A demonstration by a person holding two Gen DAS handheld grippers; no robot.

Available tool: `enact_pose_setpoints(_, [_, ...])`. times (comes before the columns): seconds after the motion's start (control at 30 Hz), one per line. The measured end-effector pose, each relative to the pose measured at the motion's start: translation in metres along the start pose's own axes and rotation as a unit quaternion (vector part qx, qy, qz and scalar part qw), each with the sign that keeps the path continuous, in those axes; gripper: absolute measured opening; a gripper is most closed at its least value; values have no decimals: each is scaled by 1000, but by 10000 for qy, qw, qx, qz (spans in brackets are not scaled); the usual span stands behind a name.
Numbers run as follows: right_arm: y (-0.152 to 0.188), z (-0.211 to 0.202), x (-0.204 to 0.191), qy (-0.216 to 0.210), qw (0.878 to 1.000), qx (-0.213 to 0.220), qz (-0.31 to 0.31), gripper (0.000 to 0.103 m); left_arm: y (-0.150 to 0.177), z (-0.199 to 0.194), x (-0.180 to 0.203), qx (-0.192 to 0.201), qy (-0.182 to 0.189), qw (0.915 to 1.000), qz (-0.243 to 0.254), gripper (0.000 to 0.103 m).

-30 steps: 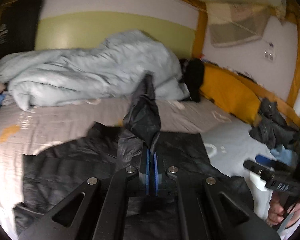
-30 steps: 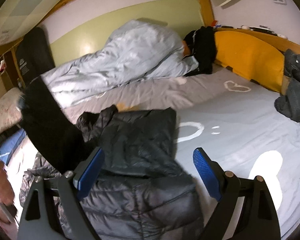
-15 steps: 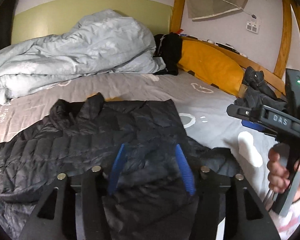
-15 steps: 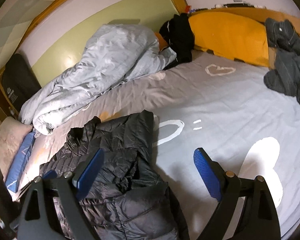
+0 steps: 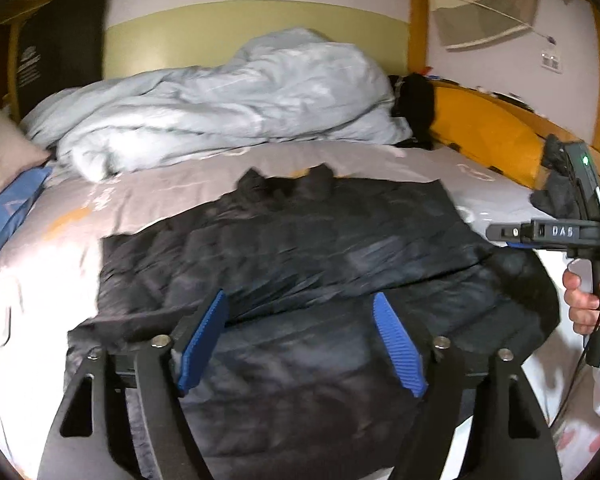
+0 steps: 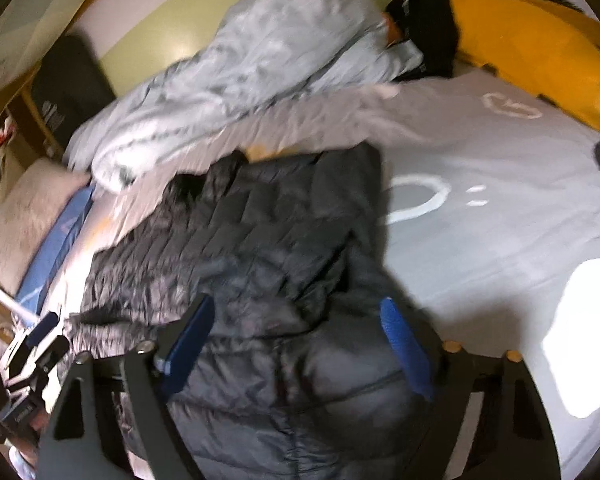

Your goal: Fold large clothes

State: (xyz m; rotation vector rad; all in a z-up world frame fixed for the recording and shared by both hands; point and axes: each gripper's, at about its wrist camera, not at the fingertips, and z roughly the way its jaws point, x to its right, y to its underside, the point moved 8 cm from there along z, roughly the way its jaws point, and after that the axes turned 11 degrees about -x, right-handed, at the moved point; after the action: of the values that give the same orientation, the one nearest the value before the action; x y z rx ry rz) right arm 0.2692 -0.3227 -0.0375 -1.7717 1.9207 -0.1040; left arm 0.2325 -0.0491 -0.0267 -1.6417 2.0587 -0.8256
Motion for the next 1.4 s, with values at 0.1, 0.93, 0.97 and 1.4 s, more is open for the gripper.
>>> enact_pose_setpoints(0.1, [7,21,-5,168,9994,-230,-172,60,12,1,-21,-35,67,9997,-233,76])
enact_pose_setpoints(0.93, [-6,-1,-4,978,9917,730,-405,83,35,-19,-47,250,-250,9987,-354,77])
enact_pose_setpoints(0.97, [-3,-13,-10,910,9906,894,-488,88,34,-24,-45,321,-301,9986,-307,79])
enact_pose_setpoints(1.4, [45,-80,-68,534,9764,1872,-937,103,30,-76,-25,958,-547,9938,-132,103])
